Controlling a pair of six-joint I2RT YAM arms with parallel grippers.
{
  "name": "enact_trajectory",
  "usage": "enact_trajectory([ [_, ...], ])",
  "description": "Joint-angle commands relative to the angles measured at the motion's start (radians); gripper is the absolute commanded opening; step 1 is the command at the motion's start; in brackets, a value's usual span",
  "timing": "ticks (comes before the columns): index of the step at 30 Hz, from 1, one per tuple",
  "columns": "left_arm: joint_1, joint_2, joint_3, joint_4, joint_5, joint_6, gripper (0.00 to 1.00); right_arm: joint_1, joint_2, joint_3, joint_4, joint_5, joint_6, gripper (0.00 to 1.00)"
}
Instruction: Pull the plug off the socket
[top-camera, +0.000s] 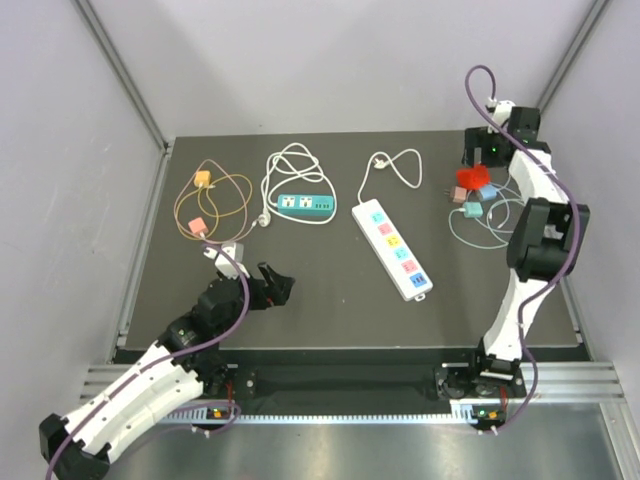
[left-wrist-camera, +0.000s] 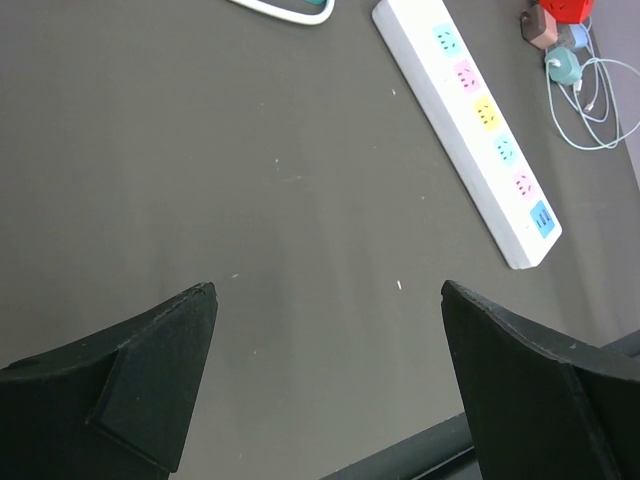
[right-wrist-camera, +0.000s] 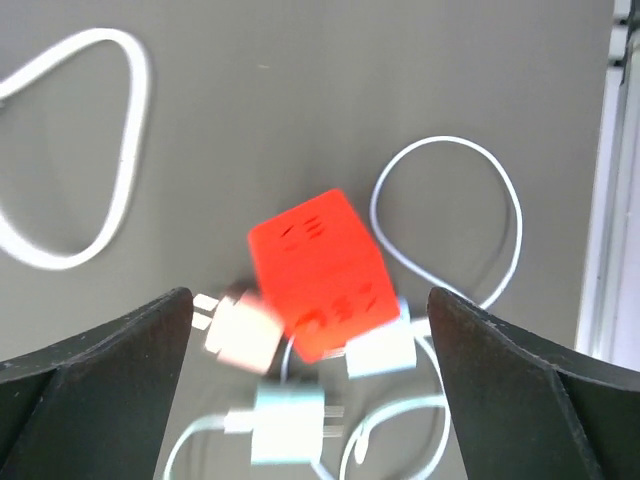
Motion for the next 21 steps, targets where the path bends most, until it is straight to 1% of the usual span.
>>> enact_trajectory([
  [1, 0.001, -0.014, 0.046, -0.022, -0.001, 0.007, 0.99, -0.011, -0.191, -0.047, 0.018, -0.123, -0.047, 1.00],
  [7, 0.003, -0.008, 0.092, -0.079, -0.063, 0.070, 0.99, -0.015, -0.465, -0.303, 0.084, -0.174, -0.078, 1.00],
  [8, 0.003, -0.006, 0.097, -0.082, -0.072, 0.081, 0.99, -0.015, -0.508, -0.390, 0.100, -0.177, -0.078, 1.00],
  [9, 0.003, -0.003, 0.109, -0.083, -0.093, 0.091, 0.99, -0.024, -0.601, -0.437, 0.145, -0.173, -0.066, 1.00],
  [10, 0.003, -0.003, 0.115, -0.088, -0.104, 0.102, 0.99, -0.028, -0.648, -0.478, 0.162, -0.159, -0.051, 1.00],
  [11, 0.004, 0.006, 0.120, -0.088, -0.110, 0.105, 0.99, -0.032, -0.738, -0.551, 0.167, -0.135, -0.028, 1.00],
  [13, 0.015, 0.032, 0.140, -0.088, -0.120, 0.124, 0.99, -0.054, -0.820, -0.615, 0.179, -0.127, -0.006, 1.00],
  [14, 0.036, 0.043, 0.164, -0.111, -0.123, 0.127, 0.99, -0.066, -0.896, -0.671, 0.179, -0.119, 0.018, 1.00],
  [16, 0.070, 0.070, 0.184, -0.128, -0.089, 0.119, 0.99, -0.098, -0.967, -0.739, 0.173, -0.110, 0.049, 1.00],
  [17, 0.110, 0.080, 0.204, -0.140, -0.075, 0.116, 0.99, -0.110, -1.028, -0.754, 0.166, -0.110, 0.069, 1.00],
  [19, 0.147, 0.098, 0.227, -0.143, -0.042, 0.121, 0.99, -0.141, -1.076, -0.781, 0.118, -0.117, 0.074, 1.00],
  [21, 0.179, 0.110, 0.279, -0.168, -0.054, 0.142, 0.99, -0.161, -1.141, -0.822, 0.091, -0.124, 0.077, 1.00],
])
